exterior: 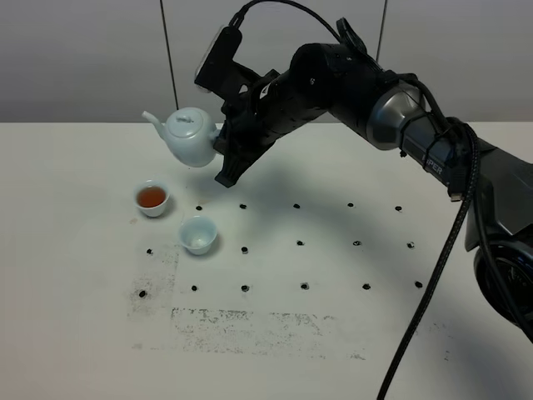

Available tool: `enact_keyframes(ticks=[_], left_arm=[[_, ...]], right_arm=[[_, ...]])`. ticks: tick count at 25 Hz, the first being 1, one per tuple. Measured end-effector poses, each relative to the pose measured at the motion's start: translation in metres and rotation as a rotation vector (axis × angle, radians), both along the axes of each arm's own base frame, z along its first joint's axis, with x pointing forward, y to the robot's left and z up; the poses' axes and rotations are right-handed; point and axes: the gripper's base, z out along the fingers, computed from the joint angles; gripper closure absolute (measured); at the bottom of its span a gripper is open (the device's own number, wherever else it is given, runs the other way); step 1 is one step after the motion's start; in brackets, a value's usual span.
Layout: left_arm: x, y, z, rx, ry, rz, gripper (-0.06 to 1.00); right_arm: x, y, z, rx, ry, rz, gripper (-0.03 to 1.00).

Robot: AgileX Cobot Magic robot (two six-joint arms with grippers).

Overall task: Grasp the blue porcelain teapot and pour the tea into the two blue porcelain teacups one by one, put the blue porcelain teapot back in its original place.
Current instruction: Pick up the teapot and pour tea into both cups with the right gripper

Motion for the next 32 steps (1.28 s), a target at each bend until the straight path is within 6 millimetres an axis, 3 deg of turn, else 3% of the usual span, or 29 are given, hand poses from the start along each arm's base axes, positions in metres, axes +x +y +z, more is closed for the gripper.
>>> enact_keyframes(ticks=[4, 19, 28, 32], left_arm=[[0.0, 0.0, 0.0, 0.0, 0.0, 0.0, 0.43], [0.0, 0.0, 0.0, 0.0, 0.0, 0.0, 0.43], [0.0, 0.0, 0.0, 0.0, 0.0, 0.0, 0.43], [0.0, 0.0, 0.0, 0.0, 0.0, 0.0, 0.43]], right_arm=[[0.001, 0.002, -0.018, 0.043, 0.012, -0.035, 0.94], [0.002, -0.002, -0.05, 0.105, -0.002, -0.141, 0.94], [0.002, -0.001, -0.056, 0.125, 0.013, -0.162, 0.94], [0.004, 0.001, -0.074, 0.121, 0.041, -0.174, 0.94]])
